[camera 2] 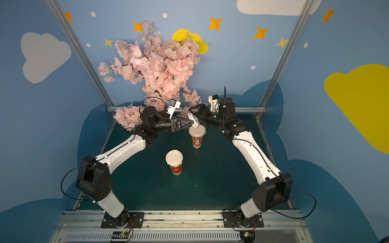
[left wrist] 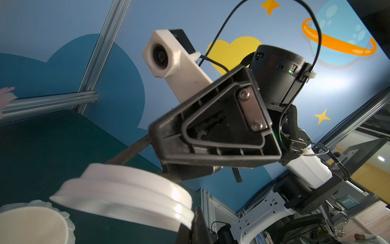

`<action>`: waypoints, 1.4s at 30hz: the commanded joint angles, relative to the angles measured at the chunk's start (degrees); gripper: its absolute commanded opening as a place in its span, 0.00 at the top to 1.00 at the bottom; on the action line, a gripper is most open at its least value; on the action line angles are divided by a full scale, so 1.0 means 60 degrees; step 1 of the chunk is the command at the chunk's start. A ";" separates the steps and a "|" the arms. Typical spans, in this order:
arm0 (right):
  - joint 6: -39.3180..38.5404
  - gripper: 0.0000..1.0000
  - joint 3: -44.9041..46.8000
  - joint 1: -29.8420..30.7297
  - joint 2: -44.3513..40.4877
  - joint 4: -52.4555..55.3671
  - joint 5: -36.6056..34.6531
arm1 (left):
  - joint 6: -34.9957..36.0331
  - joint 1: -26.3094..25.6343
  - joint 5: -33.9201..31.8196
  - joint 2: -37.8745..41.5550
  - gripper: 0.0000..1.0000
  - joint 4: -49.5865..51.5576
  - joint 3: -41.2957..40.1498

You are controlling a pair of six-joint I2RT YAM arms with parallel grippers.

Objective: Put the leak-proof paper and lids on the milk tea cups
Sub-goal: Adjust the cup lid.

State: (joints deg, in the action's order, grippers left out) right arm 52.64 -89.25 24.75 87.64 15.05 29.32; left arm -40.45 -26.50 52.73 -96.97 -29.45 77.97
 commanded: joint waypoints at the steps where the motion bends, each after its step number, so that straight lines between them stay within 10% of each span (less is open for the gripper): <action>1: 0.0045 0.12 0.0038 0.0109 0.0040 -0.0031 -0.0156 | 0.0203 0.0050 -0.0101 0.0222 0.97 -0.0320 -0.0134; 42: 0.0660 0.24 0.1056 -0.0066 -0.0600 -0.0727 0.0108 | 0.0431 -0.0126 -0.0465 0.0406 0.89 0.0313 -0.0109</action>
State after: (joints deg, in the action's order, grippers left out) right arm 56.77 -83.11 24.58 85.76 11.75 29.41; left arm -39.13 -27.29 50.35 -96.20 -28.73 76.97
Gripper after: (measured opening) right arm 0.759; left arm 0.112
